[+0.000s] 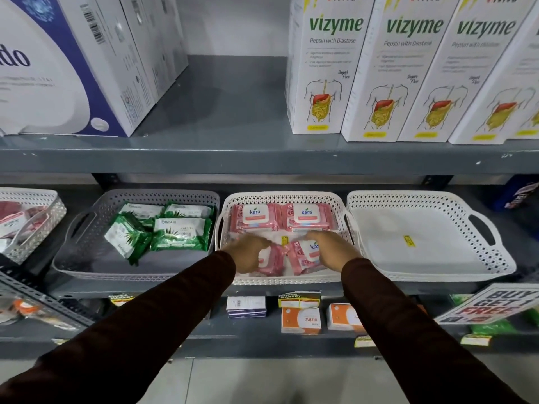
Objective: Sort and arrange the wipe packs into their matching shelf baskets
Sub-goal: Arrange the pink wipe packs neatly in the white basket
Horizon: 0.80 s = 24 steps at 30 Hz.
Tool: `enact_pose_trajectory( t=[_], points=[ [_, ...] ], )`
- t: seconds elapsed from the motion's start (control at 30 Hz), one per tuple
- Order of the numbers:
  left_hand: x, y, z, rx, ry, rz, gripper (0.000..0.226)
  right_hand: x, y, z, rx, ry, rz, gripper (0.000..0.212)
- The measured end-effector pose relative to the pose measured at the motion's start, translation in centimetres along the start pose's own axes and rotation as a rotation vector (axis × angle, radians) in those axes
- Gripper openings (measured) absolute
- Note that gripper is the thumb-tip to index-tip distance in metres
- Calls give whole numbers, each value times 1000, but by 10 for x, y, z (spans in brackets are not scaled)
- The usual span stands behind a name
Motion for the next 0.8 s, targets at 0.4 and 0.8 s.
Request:
enact_pose_trajectory(
  t=[0.4, 0.8],
  points=[
    [-14, -13, -4, 114, 110, -41, 68, -7, 5, -7, 93, 128, 5, 76],
    [-6, -13, 5, 189, -38, -19, 48, -14, 8, -19, 134, -44, -55, 64]
  ],
)
Point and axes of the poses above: each hand's wrist, its own x-axis away from the middle knuckle, its own z-axis out of the back of the hand, y = z × x, the point moved 8 cm from there along -x, towards the middle knuckle, and after that the axes turned 5 degrees about z, right-handed, at the moved point
